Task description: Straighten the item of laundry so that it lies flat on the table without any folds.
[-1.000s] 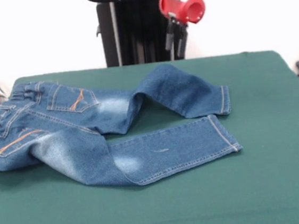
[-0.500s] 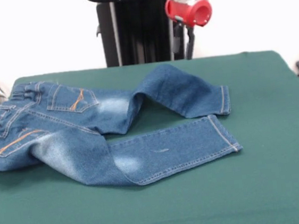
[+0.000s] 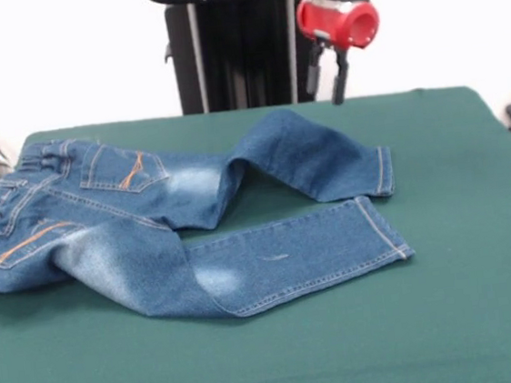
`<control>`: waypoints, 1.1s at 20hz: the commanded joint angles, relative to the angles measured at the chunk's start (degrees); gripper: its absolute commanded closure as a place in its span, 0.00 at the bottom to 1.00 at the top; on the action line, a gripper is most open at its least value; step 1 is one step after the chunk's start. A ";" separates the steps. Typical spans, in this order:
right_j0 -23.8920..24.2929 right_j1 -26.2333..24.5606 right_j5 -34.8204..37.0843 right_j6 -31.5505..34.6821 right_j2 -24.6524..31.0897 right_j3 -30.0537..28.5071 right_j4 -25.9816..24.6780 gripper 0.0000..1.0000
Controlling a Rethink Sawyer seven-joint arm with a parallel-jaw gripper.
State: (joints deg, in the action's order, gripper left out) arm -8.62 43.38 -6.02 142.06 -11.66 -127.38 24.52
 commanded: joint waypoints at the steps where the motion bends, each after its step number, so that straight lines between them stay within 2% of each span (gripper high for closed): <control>1: -2.55 -9.70 6.80 7.03 -1.30 10.05 6.28 0.00; 4: -4.19 -12.42 7.76 7.28 -2.38 13.18 7.94 0.00; 10: -4.56 -17.60 7.05 7.29 -3.31 18.88 10.24 0.00; 17: -11.51 -23.38 15.03 10.65 -10.37 27.26 16.56 0.00; 22: -15.15 -27.62 19.25 13.95 -13.07 32.14 19.29 0.00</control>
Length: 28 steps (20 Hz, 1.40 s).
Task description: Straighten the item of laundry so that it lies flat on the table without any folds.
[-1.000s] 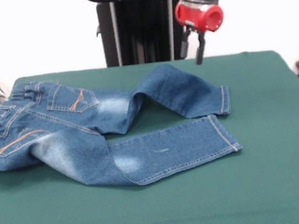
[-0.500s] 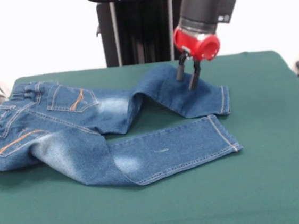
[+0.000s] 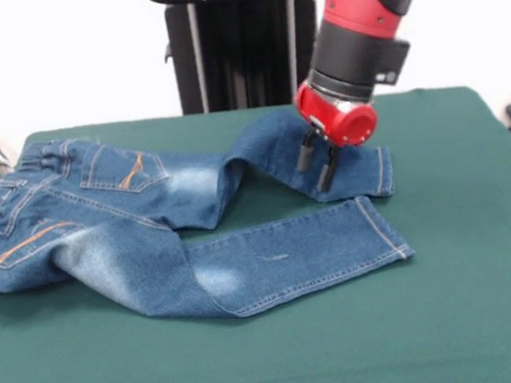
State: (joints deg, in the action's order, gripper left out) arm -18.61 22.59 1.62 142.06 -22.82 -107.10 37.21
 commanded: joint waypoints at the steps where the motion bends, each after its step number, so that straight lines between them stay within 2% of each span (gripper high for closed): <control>1: -5.60 -7.32 12.05 14.53 -2.06 12.43 6.97 0.00; 7: -8.34 -11.00 15.43 17.49 -4.49 16.96 9.01 0.00; 11: -9.06 -11.30 16.08 17.77 -4.80 17.23 9.57 0.00; 15: -9.37 -8.78 16.30 16.75 -4.10 14.59 9.37 0.00; 23: -10.39 -0.50 14.84 15.18 -1.88 4.48 8.58 0.00; 28: -10.82 0.49 12.96 15.77 -0.77 2.39 9.04 0.00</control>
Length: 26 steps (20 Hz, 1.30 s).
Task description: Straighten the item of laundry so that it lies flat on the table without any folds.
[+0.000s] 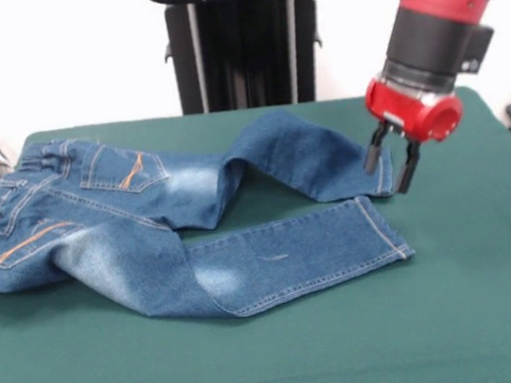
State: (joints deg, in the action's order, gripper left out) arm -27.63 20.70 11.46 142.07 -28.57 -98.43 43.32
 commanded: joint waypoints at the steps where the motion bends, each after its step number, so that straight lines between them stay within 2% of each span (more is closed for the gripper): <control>1: -1.71 2.18 2.38 15.89 5.41 -6.39 3.13 0.00; 7: -0.46 1.43 -1.72 15.55 7.83 -7.22 3.55 0.00; 26: -1.71 -4.56 -5.57 16.38 8.76 -4.27 5.56 0.00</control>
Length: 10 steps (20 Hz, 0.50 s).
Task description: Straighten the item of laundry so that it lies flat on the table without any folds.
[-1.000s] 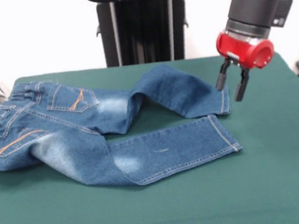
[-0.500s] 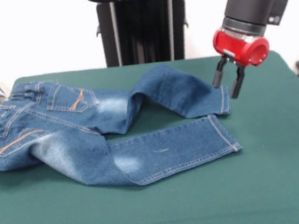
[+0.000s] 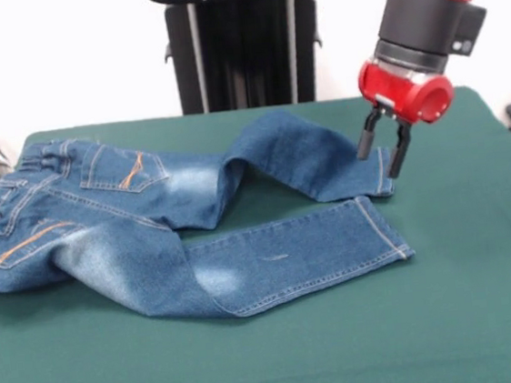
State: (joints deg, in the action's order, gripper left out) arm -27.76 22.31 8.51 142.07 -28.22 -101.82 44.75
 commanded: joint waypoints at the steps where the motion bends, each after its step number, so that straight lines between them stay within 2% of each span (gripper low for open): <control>1: -1.70 -6.62 -2.80 16.39 8.37 -0.59 4.37 0.00; 10: -3.54 -9.44 -2.36 16.74 7.72 0.78 6.63 0.00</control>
State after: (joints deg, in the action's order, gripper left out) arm -28.73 18.07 7.58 142.07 -28.17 -101.79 47.22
